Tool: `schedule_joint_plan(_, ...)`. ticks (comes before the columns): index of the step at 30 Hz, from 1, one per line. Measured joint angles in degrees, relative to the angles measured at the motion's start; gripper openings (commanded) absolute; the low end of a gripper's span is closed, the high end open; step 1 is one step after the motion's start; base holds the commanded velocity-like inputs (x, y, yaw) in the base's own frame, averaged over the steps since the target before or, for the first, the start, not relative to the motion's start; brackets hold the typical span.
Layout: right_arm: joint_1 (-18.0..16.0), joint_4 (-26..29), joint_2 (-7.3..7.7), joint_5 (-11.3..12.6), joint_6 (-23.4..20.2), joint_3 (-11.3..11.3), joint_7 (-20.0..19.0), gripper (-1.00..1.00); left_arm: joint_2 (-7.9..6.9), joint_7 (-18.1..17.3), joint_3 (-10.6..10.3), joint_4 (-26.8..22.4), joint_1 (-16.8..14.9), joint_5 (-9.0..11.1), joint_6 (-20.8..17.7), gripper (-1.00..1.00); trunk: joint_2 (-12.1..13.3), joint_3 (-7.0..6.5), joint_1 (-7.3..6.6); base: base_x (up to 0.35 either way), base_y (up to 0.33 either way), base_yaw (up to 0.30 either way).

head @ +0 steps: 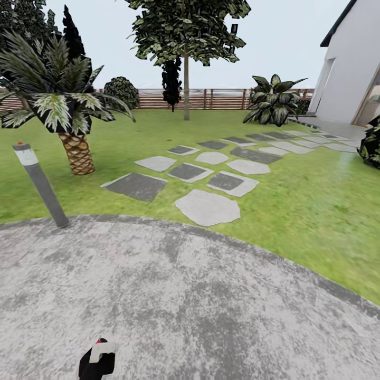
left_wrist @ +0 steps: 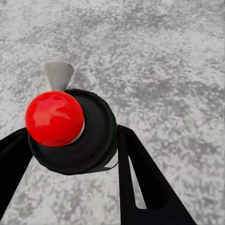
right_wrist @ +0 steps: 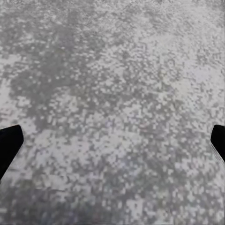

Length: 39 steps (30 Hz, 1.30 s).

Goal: In the garden, pick up the pesticide atomizer on the floor and spray pesticide onto both trees until each tree trunk is fully covered.

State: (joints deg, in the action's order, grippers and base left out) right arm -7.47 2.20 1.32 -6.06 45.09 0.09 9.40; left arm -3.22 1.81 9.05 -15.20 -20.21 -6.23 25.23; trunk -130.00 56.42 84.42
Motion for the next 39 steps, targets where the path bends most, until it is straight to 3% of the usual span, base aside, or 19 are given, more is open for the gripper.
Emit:
schedule_joint_plan(29,-0.02,0.38,0.03,0.09,0.04,-0.12,0.12,1.0,0.01,-0.4,-0.07,0.0,0.0,-0.01,0.08,-1.0,0.0,0.0,0.0,0.34,0.0,0.0)
schedule_joint_plan(32,0.02,4.52,0.48,0.06,0.06,-0.2,0.16,1.0,0.08,-0.4,-0.09,0.02,0.0,-0.02,0.04,-1.0,0.0,0.0,0.0,0.34,0.0,0.0)
schedule_joint_plan(36,-0.13,16.55,0.89,0.04,0.09,-0.4,0.23,1.0,0.21,-0.47,-0.1,0.04,0.0,-0.02,0.1,-1.0,0.0,-0.01,0.0,0.34,0.0,0.0)
schedule_joint_plan(39,-0.15,19.56,1.38,0.11,0.07,-0.43,0.24,1.0,0.27,-0.48,-0.09,0.05,0.0,-0.01,0.09,-1.0,0.0,0.0,0.0,0.34,0.0,0.0)
